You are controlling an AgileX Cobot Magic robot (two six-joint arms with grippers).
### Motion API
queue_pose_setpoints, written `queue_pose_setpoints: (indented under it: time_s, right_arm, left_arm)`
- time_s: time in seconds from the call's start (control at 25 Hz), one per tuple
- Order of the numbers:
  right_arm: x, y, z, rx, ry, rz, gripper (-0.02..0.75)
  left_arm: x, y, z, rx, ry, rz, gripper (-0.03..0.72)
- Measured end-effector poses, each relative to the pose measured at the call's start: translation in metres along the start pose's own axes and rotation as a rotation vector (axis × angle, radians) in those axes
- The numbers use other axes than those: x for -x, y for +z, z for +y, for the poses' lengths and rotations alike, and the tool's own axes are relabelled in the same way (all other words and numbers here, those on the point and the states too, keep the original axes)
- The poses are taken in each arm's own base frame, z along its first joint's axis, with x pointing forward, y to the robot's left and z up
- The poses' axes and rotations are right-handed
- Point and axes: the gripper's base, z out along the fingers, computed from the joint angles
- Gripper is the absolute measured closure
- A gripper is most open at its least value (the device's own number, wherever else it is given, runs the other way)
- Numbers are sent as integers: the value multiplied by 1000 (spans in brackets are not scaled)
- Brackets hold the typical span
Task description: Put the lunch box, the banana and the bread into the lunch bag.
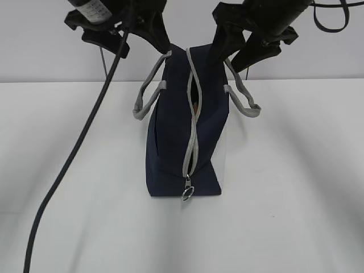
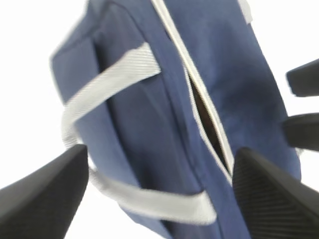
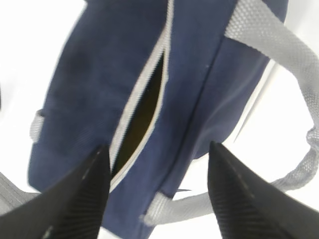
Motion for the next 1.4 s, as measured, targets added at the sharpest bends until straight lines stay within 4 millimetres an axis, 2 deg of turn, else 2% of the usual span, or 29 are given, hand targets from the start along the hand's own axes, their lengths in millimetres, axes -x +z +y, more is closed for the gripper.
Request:
queue_pose_setpoints:
  time_s: [0.12,0.24,0.44,0.76,1.04,1.4]
  right_arm:
    - [-4,-15,8,0,-5,-38,264]
    - [-12,-24,12,-6,-4,-68,264]
    - [-36,-18,14,20,-6,-82,263]
    - [-91,-11,21,101,-82,-221,263]
    - [-135,5,24,186,-161,-272,263]
    - [-191,40,18,281,-261,-256,264]
  left_arm:
    - [-4,-16,1,48,32,16,113]
    - [-11,-19,3,74,42,61,130]
    - [-29,-16,7,85,33,106,139]
    - [-58,-41,-5,59,82,41,145]
    - [-84,-53,-20,28,161,6,173]
    - [-127,-57,-13,33,185,-21,178]
